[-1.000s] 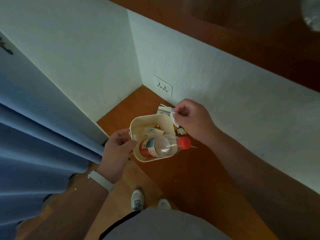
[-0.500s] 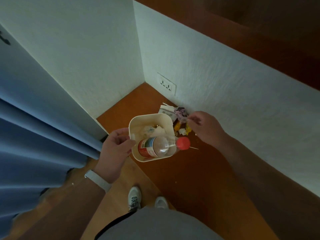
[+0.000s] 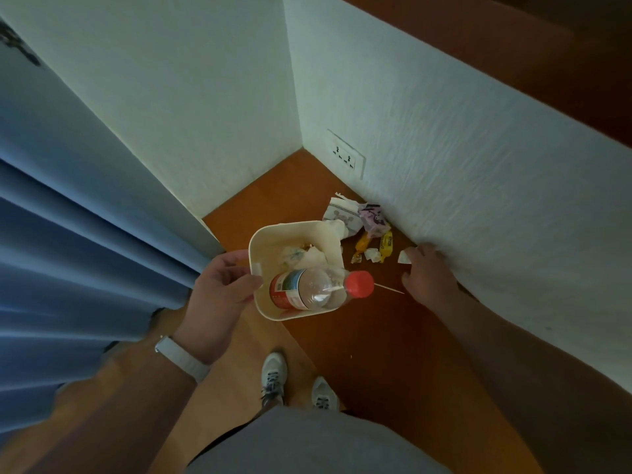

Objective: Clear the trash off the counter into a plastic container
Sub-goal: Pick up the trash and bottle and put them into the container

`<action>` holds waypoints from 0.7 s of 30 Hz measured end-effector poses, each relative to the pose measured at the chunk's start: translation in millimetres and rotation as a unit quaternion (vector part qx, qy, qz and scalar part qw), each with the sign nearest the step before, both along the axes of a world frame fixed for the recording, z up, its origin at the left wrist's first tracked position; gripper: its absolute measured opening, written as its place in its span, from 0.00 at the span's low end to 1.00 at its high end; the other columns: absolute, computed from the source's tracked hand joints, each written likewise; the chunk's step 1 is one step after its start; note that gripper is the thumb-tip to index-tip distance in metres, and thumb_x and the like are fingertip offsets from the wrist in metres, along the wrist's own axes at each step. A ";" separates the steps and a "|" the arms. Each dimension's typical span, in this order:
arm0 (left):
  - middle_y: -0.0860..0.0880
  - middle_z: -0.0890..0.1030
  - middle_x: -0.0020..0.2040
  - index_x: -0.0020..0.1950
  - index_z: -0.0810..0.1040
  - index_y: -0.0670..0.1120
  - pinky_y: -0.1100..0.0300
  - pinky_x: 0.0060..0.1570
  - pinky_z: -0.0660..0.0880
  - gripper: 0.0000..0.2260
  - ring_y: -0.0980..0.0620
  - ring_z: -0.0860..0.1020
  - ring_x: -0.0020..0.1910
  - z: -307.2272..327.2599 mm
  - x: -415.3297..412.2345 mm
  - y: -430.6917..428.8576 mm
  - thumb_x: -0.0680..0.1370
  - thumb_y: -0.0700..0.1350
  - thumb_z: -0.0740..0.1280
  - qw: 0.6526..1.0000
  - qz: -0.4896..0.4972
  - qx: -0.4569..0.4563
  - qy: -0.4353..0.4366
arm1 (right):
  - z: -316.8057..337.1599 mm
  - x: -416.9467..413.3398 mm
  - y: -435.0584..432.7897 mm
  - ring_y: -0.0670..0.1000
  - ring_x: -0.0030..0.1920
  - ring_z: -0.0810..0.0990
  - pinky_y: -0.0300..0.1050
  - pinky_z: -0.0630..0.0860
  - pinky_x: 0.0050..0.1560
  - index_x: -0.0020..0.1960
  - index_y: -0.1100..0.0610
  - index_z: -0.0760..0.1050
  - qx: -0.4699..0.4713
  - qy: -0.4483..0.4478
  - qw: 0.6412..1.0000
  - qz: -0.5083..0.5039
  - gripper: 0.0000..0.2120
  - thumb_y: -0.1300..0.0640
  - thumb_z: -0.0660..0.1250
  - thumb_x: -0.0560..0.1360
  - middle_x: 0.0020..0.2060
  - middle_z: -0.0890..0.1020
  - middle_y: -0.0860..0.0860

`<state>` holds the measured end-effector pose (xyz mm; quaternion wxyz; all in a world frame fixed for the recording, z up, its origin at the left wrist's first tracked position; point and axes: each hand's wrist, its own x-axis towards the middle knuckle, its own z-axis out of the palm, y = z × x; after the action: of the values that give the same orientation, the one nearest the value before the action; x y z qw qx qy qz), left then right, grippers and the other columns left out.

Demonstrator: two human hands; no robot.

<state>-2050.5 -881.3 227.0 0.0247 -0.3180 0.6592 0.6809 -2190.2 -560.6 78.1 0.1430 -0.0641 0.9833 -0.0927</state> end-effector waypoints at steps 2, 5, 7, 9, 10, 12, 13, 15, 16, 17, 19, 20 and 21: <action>0.34 0.84 0.53 0.59 0.79 0.47 0.45 0.49 0.82 0.15 0.38 0.84 0.46 0.5 1.2 0.7 0.77 0.31 0.69 1.000 0.001 0.004 0.000 | 0.1 0.5 -2.4 0.61 0.57 0.75 0.54 0.75 0.54 0.65 0.56 0.71 0.012 0.009 1.000 0.006 0.20 0.55 0.67 0.74 0.60 0.73 0.59; 0.34 0.84 0.53 0.58 0.79 0.47 0.44 0.50 0.82 0.14 0.38 0.84 0.46 0.3 2.2 2.6 0.77 0.31 0.69 1.000 0.000 0.004 0.000 | 0.8 3.9 -1.0 0.60 0.54 0.76 0.53 0.74 0.51 0.61 0.57 0.72 0.026 0.024 0.999 0.015 0.16 0.56 0.67 0.74 0.57 0.74 0.58; 0.36 0.84 0.52 0.58 0.79 0.47 0.45 0.50 0.82 0.14 0.39 0.84 0.46 0.4 2.9 2.6 0.77 0.32 0.69 1.000 0.001 0.007 -0.001 | 2.0 6.5 -1.2 0.58 0.52 0.77 0.51 0.75 0.49 0.60 0.57 0.73 0.030 0.031 0.999 0.018 0.14 0.56 0.66 0.75 0.56 0.75 0.57; 0.39 0.85 0.50 0.59 0.79 0.47 0.46 0.49 0.82 0.15 0.40 0.85 0.46 -0.5 2.4 2.5 0.77 0.32 0.69 1.000 0.002 0.007 -0.003 | 3.3 8.4 -1.1 0.56 0.51 0.78 0.49 0.75 0.47 0.57 0.57 0.73 0.018 0.029 0.999 0.018 0.11 0.57 0.65 0.76 0.54 0.76 0.56; 0.40 0.85 0.49 0.59 0.79 0.47 0.47 0.47 0.82 0.15 0.41 0.85 0.45 -1.6 2.1 2.3 0.77 0.32 0.69 1.000 0.003 0.006 -0.003 | 4.1 9.0 -0.7 0.56 0.50 0.78 0.49 0.75 0.47 0.56 0.58 0.74 0.015 0.025 0.999 0.019 0.09 0.57 0.64 0.77 0.53 0.76 0.56; 0.41 0.85 0.47 0.59 0.79 0.47 0.48 0.46 0.82 0.15 0.43 0.85 0.44 -1.4 2.1 1.5 0.77 0.32 0.69 1.000 0.003 0.007 -0.004 | 4.4 11.8 0.5 0.55 0.50 0.79 0.49 0.76 0.46 0.54 0.57 0.74 0.015 0.014 0.999 0.025 0.07 0.58 0.63 0.77 0.51 0.77 0.55; 0.41 0.85 0.47 0.60 0.79 0.47 0.48 0.46 0.82 0.15 0.43 0.85 0.43 -1.1 1.8 0.9 0.77 0.32 0.69 1.000 0.001 0.006 -0.003 | 4.9 13.5 1.2 0.55 0.50 0.79 0.49 0.76 0.46 0.54 0.57 0.74 0.013 0.007 1.000 0.025 0.07 0.58 0.63 0.77 0.51 0.77 0.55; 0.40 0.85 0.48 0.61 0.78 0.45 0.48 0.46 0.82 0.15 0.42 0.85 0.44 -1.3 -0.2 -1.3 0.77 0.32 0.69 1.000 -0.005 0.005 -0.003 | 6.9 16.5 2.3 0.54 0.50 0.79 0.48 0.75 0.45 0.54 0.56 0.73 0.022 -0.004 1.000 0.021 0.06 0.57 0.62 0.78 0.51 0.77 0.53; 0.39 0.85 0.49 0.62 0.78 0.45 0.48 0.46 0.82 0.15 0.41 0.86 0.44 -1.2 -1.2 -2.3 0.77 0.33 0.69 1.000 -0.009 0.004 -0.004 | 9.1 18.7 1.7 0.53 0.50 0.79 0.47 0.74 0.45 0.54 0.56 0.74 0.029 -0.008 0.999 0.017 0.06 0.56 0.61 0.78 0.51 0.78 0.53; 0.39 0.85 0.49 0.63 0.78 0.45 0.47 0.47 0.83 0.16 0.41 0.86 0.45 -1.2 -2.2 -3.6 0.77 0.33 0.70 1.000 -0.013 0.002 -0.005 | 11.8 21.0 0.2 0.53 0.49 0.79 0.47 0.74 0.45 0.53 0.56 0.74 0.033 -0.010 0.999 0.011 0.07 0.55 0.61 0.79 0.50 0.78 0.53; 0.39 0.86 0.49 0.64 0.78 0.44 0.44 0.49 0.83 0.16 0.39 0.86 0.46 -0.8 -4.6 -6.6 0.77 0.33 0.70 1.000 -0.016 -0.001 -0.005 | 20.2 25.9 -4.7 0.53 0.47 0.79 0.48 0.74 0.45 0.52 0.57 0.75 0.018 -0.007 1.000 -0.014 0.09 0.53 0.60 0.79 0.48 0.79 0.53; 0.39 0.86 0.49 0.64 0.78 0.44 0.43 0.50 0.83 0.16 0.39 0.86 0.46 -0.1 -6.2 -8.1 0.77 0.33 0.70 1.000 -0.018 -0.002 -0.004 | 26.5 27.2 -8.0 0.53 0.46 0.79 0.48 0.74 0.45 0.51 0.57 0.75 0.001 0.001 1.000 -0.027 0.09 0.53 0.60 0.79 0.47 0.79 0.53; 0.39 0.86 0.48 0.63 0.78 0.44 0.43 0.49 0.83 0.16 0.40 0.86 0.45 0.6 -7.7 -9.5 0.77 0.33 0.70 1.000 -0.019 -0.004 -0.003 | 34.2 27.6 -11.4 0.53 0.45 0.78 0.47 0.74 0.43 0.50 0.57 0.75 -0.021 0.012 0.999 -0.039 0.08 0.54 0.61 0.79 0.46 0.79 0.52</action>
<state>-2058.2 -890.9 227.6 0.0383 -0.3079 0.6677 0.6767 -2162.6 -572.0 112.3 0.1261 -0.0299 0.9846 -0.1176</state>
